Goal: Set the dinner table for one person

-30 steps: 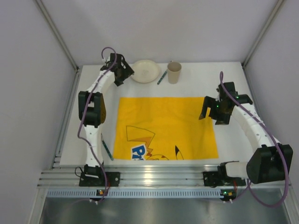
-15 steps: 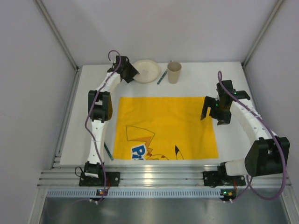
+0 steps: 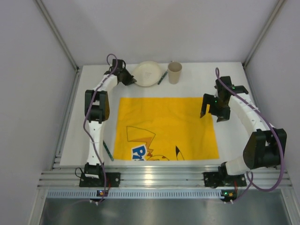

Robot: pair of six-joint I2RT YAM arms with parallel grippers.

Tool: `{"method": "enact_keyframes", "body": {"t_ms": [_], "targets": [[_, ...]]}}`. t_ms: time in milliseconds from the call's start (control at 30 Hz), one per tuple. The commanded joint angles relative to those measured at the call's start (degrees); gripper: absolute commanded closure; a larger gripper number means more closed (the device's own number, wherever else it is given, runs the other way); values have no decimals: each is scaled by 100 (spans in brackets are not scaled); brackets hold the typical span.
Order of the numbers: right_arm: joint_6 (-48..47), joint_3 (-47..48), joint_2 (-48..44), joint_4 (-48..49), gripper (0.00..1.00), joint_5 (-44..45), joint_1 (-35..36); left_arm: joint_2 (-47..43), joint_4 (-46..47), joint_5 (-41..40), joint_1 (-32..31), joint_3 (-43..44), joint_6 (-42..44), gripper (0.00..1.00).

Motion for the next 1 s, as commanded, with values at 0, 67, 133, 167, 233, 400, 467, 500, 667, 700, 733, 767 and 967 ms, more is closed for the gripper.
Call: {"method": "enact_keyframes", "body": {"t_ms": [0, 67, 133, 167, 233, 400, 467, 500, 667, 700, 733, 767, 967], "targets": [[-127, 189, -191, 97, 9, -137, 53, -1011, 57, 428, 259, -197, 315, 100], [-135, 146, -244, 150, 9, -181, 62, -1344, -128, 640, 259, -224, 631, 100], [-118, 137, -350, 186, 9, -242, 53, -1661, -330, 886, 215, -547, 902, 100], [-118, 119, -385, 203, 9, -269, 53, -1819, -409, 887, 137, -706, 1035, 100], [-92, 110, -490, 212, 9, -252, 53, -2434, -655, 721, -91, -1321, 1429, 100], [-30, -56, -797, 221, 9, -181, 53, -3779, -753, 396, -777, -3216, 1809, 100], [-21, -205, -903, 247, 9, -233, 53, -4359, -770, 98, -1242, -3711, 1818, 100], [-21, -258, -1034, 256, 9, -242, 53, -4517, -796, -60, -1409, -4131, 1783, 100], [5, -697, -1439, 221, 9, -339, 53, -5422, -718, -518, -2324, -5224, 1142, 100], [31, -759, -1588, 212, 9, -357, 53, -5511, -709, -684, -2447, -5443, 1081, 100], [23, -864, -1668, 177, 9, -400, 53, -5634, -761, -825, -2674, -5532, 984, 100], [40, -909, -1738, 160, 9, -409, 53, -5635, -761, -940, -2772, -5603, 914, 100], [23, -1155, -2239, -51, 8, -418, 53, -5811, -691, -1510, -3177, -6148, 588, 100]]}}
